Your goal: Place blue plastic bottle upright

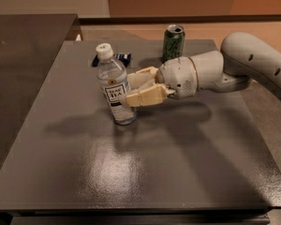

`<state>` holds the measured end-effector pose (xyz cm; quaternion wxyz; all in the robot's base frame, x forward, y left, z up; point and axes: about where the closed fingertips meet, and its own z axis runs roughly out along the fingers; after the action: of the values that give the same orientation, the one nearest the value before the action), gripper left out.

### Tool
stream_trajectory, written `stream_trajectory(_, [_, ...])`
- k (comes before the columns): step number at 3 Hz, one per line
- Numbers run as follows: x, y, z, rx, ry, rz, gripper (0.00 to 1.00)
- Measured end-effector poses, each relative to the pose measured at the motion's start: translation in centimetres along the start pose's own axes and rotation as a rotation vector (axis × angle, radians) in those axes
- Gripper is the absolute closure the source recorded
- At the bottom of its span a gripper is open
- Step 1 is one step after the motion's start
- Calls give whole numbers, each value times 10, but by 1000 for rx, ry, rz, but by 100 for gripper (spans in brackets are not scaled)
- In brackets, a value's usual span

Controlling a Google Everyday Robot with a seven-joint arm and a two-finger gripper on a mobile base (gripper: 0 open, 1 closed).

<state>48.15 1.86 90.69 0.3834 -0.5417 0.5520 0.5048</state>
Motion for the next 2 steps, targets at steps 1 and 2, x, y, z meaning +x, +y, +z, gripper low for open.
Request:
stream_trajectory(1, [6, -2, -2, -7, -27, 17, 85])
stream_trajectory(2, [10, -3, -3, -32, -57, 4, 61])
